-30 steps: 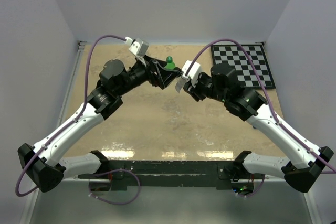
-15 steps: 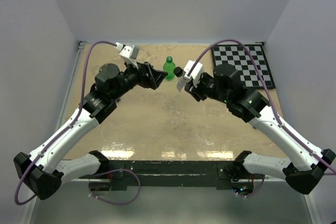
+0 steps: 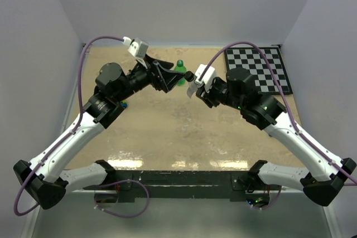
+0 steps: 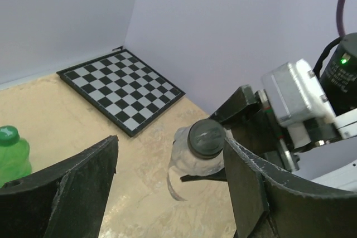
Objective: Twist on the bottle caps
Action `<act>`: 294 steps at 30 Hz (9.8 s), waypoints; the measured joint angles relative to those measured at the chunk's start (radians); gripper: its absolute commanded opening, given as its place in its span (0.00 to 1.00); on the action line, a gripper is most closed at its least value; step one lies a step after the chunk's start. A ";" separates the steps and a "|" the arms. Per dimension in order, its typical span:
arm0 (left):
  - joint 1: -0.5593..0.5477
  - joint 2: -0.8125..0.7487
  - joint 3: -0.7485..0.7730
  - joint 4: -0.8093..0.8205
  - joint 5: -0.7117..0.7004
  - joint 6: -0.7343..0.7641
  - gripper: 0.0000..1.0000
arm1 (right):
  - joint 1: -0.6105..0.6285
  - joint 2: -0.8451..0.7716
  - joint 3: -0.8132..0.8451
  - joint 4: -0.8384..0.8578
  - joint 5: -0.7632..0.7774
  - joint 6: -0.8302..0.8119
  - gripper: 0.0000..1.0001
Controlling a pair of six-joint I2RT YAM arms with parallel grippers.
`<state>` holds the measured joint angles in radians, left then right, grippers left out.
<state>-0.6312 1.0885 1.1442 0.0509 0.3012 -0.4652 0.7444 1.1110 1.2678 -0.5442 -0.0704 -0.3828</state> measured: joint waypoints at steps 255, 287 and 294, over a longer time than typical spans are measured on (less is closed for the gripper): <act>-0.236 0.110 0.051 -0.050 -0.449 -0.278 0.00 | 0.006 0.079 0.082 -0.136 0.114 -0.066 0.00; -0.013 0.140 0.217 -0.313 0.650 0.947 0.00 | 0.010 0.056 0.093 -0.220 -0.189 -0.091 0.00; -0.007 0.172 0.251 -0.445 0.692 1.101 0.55 | 0.008 0.080 0.095 -0.264 -0.187 -0.090 0.00</act>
<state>-0.6380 1.2606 1.3956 -0.3939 0.9932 0.6357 0.7521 1.1912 1.3632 -0.8085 -0.2569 -0.4725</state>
